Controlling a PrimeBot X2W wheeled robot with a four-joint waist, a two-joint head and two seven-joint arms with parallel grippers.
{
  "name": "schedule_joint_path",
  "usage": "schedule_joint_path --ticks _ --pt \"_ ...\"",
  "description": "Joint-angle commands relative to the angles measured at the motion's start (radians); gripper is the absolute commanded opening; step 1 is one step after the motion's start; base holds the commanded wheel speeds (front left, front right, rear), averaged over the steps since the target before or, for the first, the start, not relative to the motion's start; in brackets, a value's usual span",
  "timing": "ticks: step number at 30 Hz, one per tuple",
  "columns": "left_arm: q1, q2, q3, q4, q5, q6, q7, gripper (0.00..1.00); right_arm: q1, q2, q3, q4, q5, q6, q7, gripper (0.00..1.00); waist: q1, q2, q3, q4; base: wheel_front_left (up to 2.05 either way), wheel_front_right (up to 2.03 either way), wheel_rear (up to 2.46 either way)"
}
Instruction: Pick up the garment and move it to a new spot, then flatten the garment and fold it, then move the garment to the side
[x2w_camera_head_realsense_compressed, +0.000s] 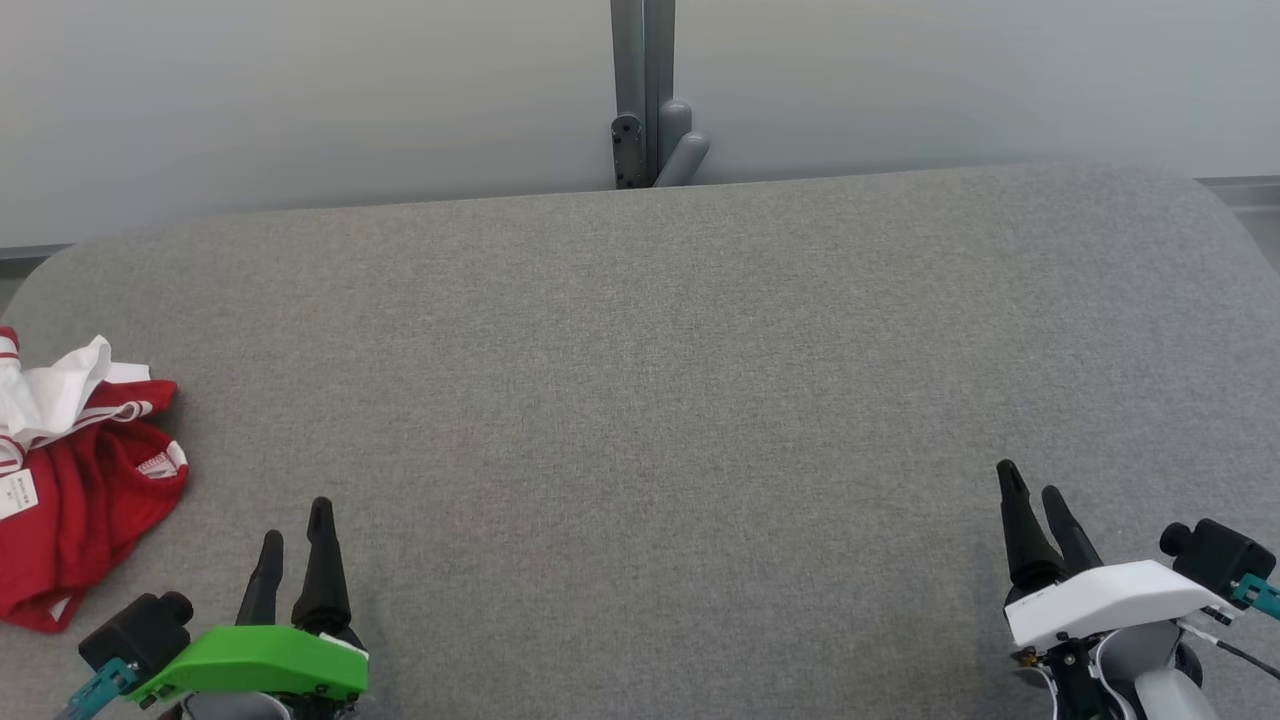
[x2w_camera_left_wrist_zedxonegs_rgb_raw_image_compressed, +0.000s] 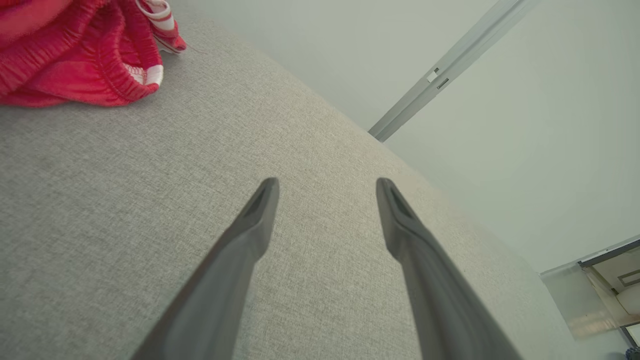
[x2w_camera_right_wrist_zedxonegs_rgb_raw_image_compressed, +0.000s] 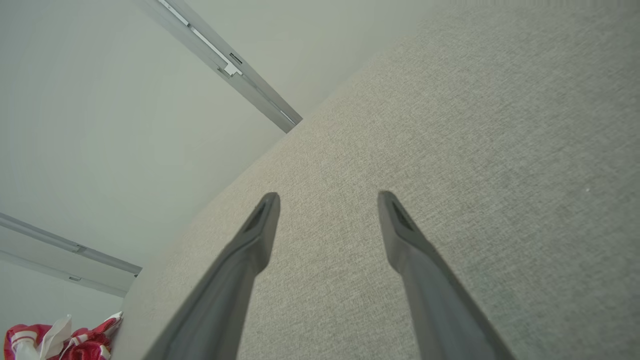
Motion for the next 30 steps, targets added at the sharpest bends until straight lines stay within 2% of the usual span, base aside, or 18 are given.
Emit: schedule_joint_path --ticks 1,17,30 --pt "-0.018 0.006 -0.001 -0.007 0.036 0.006 -0.011 1.0 -0.023 -0.005 0.001 -0.011 -0.038 0.0 -0.012 1.0 0.0 0.0 0.0 0.0 0.0 0.0 0.0" --pt "-0.009 0.008 -0.011 -0.007 0.211 0.023 -0.053 1.0 -0.018 -0.002 0.011 -0.017 -0.228 0.0 -0.057 1.0 0.0 0.0 -0.001 0.0 0.0 0.0 0.0" --pt "0.005 0.009 -0.03 0.005 0.361 0.02 -0.088 1.0 -0.012 -0.004 0.038 -0.011 -0.374 0.0 -0.093 1.0 0.0 0.0 -0.002 -0.002 0.0 0.0 0.0"
